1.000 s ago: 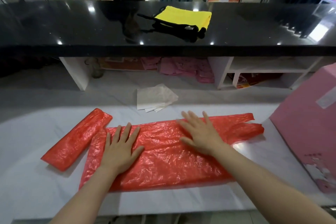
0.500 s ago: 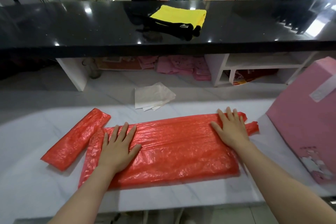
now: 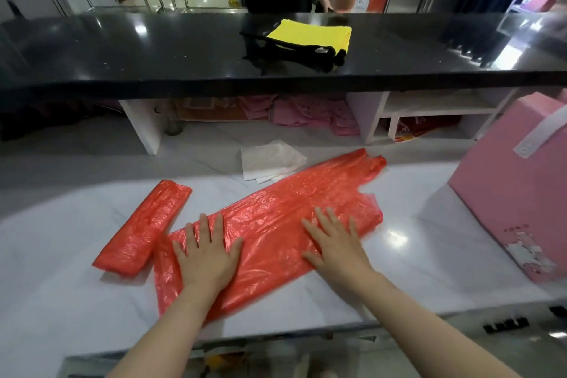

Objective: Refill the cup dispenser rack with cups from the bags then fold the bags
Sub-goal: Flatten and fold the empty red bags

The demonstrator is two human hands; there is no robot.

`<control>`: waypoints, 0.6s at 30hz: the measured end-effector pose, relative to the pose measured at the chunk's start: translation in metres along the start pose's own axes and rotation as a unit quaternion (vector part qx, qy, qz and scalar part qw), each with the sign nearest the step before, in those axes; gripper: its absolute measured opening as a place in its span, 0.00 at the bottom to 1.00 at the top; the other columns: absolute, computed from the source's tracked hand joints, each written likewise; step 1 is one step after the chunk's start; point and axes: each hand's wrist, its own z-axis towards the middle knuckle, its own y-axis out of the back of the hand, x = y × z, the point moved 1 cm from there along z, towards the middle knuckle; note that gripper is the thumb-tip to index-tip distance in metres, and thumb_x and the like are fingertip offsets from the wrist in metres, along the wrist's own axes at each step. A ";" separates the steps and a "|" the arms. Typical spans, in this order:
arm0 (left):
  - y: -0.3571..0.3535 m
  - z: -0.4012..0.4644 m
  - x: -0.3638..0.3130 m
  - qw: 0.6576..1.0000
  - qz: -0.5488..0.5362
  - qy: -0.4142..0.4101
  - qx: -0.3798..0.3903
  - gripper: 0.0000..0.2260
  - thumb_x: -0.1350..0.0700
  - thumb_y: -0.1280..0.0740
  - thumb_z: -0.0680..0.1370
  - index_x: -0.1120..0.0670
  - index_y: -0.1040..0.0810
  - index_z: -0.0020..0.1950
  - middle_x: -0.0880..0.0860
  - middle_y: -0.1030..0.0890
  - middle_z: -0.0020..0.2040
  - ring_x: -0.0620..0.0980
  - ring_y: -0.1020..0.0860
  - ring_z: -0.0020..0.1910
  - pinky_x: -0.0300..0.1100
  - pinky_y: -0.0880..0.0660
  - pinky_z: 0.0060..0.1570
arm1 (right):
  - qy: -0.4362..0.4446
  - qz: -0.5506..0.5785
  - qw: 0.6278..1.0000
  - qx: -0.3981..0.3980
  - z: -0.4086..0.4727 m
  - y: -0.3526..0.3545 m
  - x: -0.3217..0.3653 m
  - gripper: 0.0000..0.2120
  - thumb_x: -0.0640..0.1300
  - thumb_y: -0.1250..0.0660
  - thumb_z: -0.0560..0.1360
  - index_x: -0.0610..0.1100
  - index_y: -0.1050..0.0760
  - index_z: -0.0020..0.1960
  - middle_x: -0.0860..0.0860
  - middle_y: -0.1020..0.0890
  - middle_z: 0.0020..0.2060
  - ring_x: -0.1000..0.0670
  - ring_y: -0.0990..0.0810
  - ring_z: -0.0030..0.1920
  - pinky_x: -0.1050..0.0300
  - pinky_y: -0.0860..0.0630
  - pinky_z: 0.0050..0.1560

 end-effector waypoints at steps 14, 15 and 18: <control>0.025 -0.021 0.043 0.987 0.070 -0.141 0.027 0.34 0.31 0.54 0.76 0.46 0.52 0.78 0.57 0.47 0.78 0.61 0.40 0.71 0.55 0.36 0.65 | -0.025 0.036 0.999 0.018 -0.036 -0.019 0.099 0.35 0.70 0.56 0.73 0.60 0.61 0.76 0.52 0.63 0.77 0.48 0.70 0.74 0.42 0.68 0.71; 0.023 -0.024 0.045 0.986 0.070 -0.148 0.025 0.33 0.32 0.53 0.77 0.46 0.52 0.78 0.57 0.47 0.78 0.61 0.39 0.70 0.54 0.36 0.65 | -0.030 0.035 0.998 0.035 -0.039 -0.024 0.101 0.36 0.71 0.56 0.73 0.60 0.61 0.77 0.52 0.63 0.77 0.47 0.68 0.75 0.42 0.68 0.71; 0.022 -0.031 0.057 0.980 0.071 -0.186 -0.005 0.30 0.35 0.52 0.78 0.45 0.51 0.78 0.54 0.46 0.78 0.58 0.37 0.69 0.51 0.35 0.63 | -0.056 0.027 0.997 0.056 -0.043 -0.022 0.083 0.39 0.73 0.57 0.71 0.60 0.59 0.77 0.51 0.60 0.78 0.46 0.65 0.77 0.41 0.65 0.73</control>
